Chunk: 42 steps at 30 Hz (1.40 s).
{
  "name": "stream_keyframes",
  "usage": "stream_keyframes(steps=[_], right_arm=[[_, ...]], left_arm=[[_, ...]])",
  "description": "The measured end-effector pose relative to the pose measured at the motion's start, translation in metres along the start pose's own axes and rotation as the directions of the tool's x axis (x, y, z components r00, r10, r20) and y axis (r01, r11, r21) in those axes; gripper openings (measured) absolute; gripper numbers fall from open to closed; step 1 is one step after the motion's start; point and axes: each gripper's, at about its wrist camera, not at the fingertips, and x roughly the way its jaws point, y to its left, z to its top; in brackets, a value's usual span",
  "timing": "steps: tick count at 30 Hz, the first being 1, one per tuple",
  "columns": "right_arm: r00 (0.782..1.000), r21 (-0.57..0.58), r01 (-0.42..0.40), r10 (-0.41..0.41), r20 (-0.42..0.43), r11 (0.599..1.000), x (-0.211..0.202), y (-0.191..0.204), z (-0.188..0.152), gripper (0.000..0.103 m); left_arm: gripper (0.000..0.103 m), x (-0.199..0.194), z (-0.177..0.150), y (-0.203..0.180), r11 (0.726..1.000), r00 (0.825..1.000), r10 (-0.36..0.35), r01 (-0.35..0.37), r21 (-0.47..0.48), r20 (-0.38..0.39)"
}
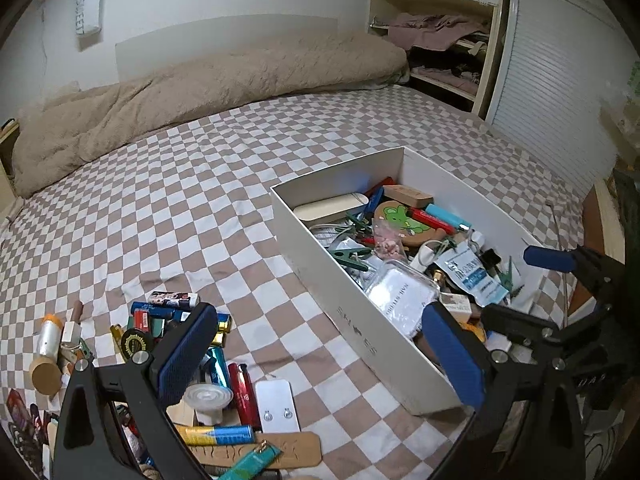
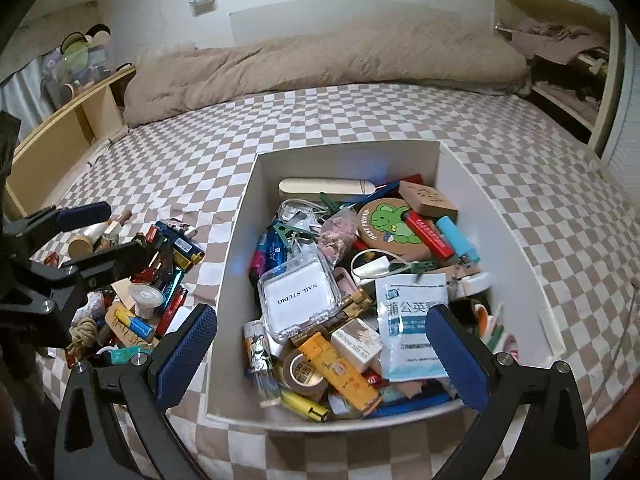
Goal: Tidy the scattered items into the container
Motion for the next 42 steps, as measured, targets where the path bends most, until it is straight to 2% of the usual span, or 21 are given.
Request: stream_keyframes(steps=[7,10,18,30,42], right_arm=[[0.997,0.032,-0.003,0.0,0.08,0.999,-0.042,0.002,-0.006,0.103],[0.993,0.025,0.004,-0.006,0.114,1.0,-0.059,0.007,-0.009,0.103],[0.982,-0.02,0.048,-0.044,0.186,0.999,-0.092,0.026,-0.025,0.103],[0.971,-0.014,0.071,-0.066,0.231,0.997,-0.116,0.041,-0.058,0.103],[0.954,-0.015,0.104,-0.095,0.283,0.994,-0.146,0.051,-0.081,0.103]], left_arm=[[0.103,-0.037,-0.01,-0.008,0.999,0.997,0.032,-0.034,0.031,0.069],[0.103,-0.052,-0.017,-0.011,0.997,0.994,0.052,-0.056,0.044,0.096],[0.103,-0.088,-0.038,-0.016,0.997,0.984,0.052,-0.062,0.055,0.169],[0.103,-0.118,-0.07,-0.011,0.999,0.978,0.023,-0.033,0.043,0.207],[0.103,-0.142,-0.094,-0.016,0.996,0.97,0.005,-0.025,0.081,0.241]])
